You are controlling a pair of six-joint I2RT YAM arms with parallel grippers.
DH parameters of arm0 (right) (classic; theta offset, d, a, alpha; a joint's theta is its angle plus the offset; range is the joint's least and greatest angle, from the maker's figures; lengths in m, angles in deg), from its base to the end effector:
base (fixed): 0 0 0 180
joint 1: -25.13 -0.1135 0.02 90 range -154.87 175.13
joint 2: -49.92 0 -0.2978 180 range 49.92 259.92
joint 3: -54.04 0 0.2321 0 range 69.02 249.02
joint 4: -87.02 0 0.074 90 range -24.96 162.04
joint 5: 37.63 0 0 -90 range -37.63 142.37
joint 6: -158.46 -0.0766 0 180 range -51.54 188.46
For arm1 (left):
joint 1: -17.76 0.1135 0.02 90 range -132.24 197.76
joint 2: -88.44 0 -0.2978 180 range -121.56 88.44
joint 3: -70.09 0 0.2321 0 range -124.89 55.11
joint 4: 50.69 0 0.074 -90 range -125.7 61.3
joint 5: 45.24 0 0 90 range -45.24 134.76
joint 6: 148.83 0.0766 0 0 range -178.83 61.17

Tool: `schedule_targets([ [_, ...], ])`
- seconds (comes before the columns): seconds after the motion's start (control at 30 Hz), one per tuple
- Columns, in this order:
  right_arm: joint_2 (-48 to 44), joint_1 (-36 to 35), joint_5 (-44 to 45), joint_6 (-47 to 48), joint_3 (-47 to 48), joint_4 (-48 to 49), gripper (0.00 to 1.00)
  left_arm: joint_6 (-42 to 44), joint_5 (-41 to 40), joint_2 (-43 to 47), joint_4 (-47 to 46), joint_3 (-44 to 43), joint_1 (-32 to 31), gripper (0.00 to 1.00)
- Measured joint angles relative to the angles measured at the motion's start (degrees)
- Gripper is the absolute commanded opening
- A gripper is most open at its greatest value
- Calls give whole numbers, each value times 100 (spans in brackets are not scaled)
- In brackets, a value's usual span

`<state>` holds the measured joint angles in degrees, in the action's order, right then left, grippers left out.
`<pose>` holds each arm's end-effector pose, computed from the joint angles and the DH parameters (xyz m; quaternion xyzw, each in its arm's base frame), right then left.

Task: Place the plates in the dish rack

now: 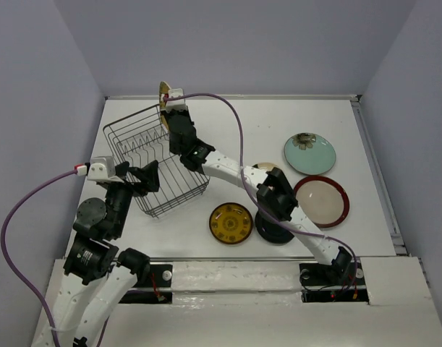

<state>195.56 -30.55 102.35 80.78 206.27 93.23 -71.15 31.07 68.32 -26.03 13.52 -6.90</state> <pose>0.3961 0.4762 0.3355 -0.0425 0.6534 0.0168 0.7556 0.0733 -0.0137 0.3842 -0.0246 0.6326 -0.1730 0.7545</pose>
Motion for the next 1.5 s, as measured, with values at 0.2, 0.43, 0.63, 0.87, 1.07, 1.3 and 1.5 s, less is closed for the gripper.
schedule_targets([
  [0.2, 260, -94, 22, 446, 369, 39, 7, 0, 0, 35, -7, 0, 0, 99],
  [0.43, 271, -136, 52, 389, 367, 31, 7, 0, 0, 35, -4, 0, 0, 99],
  [0.63, 299, -138, 68, 254, 267, 22, 7, 0, -2, 35, -4, 0, 0, 99],
  [0.87, 306, -153, 129, 160, -116, 144, 7, 0, -2, 37, -4, 0, 0, 99],
  [1.07, 264, -197, 243, -87, -330, 391, 7, 0, -2, 37, -4, 0, 0, 99],
  [1.3, 177, -216, 348, -361, -514, 444, 21, 0, -2, 37, -4, 0, 0, 99],
  [1.5, 140, -232, 348, -389, -702, 695, 28, -2, -2, 37, -4, 0, 0, 99],
])
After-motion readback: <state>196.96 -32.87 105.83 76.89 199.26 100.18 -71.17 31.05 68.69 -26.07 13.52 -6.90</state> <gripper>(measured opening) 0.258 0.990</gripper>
